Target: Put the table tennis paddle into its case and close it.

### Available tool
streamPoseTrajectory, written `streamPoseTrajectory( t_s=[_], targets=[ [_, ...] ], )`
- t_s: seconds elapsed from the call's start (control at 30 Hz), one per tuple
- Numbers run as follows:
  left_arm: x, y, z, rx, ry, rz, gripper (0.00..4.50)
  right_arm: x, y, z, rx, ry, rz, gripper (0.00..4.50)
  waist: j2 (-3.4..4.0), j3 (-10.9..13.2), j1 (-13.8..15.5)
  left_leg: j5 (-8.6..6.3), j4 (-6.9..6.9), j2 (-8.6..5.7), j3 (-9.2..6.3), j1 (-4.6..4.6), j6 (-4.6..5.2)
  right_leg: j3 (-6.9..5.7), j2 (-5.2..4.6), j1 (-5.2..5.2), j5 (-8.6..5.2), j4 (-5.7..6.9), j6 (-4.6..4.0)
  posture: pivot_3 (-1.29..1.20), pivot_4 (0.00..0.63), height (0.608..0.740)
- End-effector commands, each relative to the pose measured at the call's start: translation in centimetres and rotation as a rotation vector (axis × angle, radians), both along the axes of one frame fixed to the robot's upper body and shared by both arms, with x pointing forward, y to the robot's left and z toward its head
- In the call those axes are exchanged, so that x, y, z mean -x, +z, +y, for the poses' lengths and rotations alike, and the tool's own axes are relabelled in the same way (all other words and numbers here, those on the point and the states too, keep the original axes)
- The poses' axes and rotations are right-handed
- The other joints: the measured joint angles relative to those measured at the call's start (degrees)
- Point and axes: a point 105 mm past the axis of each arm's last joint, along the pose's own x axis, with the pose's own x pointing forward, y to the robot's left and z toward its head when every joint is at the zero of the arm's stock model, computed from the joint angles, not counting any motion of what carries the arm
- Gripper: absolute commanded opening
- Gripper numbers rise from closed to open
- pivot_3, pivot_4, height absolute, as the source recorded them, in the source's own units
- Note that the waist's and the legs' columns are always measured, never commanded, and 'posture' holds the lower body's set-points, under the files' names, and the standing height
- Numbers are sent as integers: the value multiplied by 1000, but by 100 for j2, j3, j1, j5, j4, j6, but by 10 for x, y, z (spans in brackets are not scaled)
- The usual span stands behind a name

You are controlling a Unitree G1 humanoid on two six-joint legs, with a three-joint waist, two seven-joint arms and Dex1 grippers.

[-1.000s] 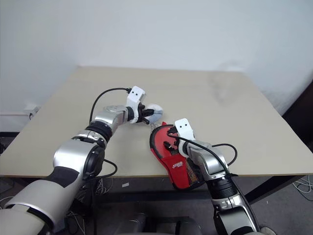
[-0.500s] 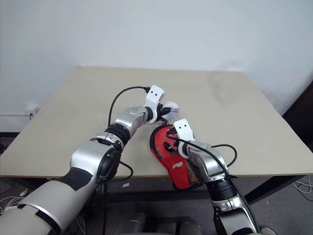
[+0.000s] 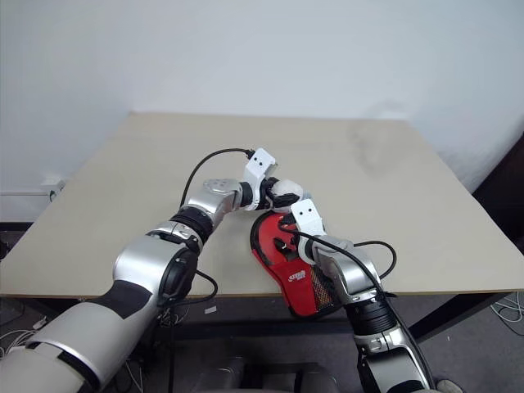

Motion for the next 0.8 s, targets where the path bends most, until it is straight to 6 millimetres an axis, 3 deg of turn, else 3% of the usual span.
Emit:
streamPoseTrajectory(
  t_s=[0.03,0.23,0.4,0.53,0.7,0.8],
  targets=[
    [3,29,2,124,-92,-2,3780,16,-40,-13,89,-14,155,4500,1,0,0,-1,1,0,0,0,1,0,0,0,0,0,0,0,0,701],
    [4,39,19,179,-121,50,3780,12,-34,-24,125,-36,121,4500,2,0,6,-2,6,-1,-6,0,3,-6,-1,8,0,-1,0,0,0,701],
    [4,44,36,192,-127,72,3780,8,-14,-36,100,-46,74,4500,5,1,21,-3,11,-2,-11,-1,5,-10,-3,12,0,-2,0,0,0,701],
    [14,38,60,141,-202,106,3780,3,22,-47,19,-20,-11,4500,9,4,14,-3,16,-3,-11,-8,6,-14,-5,9,0,-3,0,0,0,701],
    [28,34,81,117,-278,176,3780,-2,49,-53,-52,-20,-60,4500,32,20,-21,-3,18,1,-11,-19,8,-8,0,-5,0,-2,0,0,0,701],
    [42,20,89,77,-333,231,3780,-7,67,-50,-118,-13,-96,4500,42,27,-21,-6,23,3,-12,-23,13,-6,0,-7,0,-2,0,0,0,701]
  ],
)
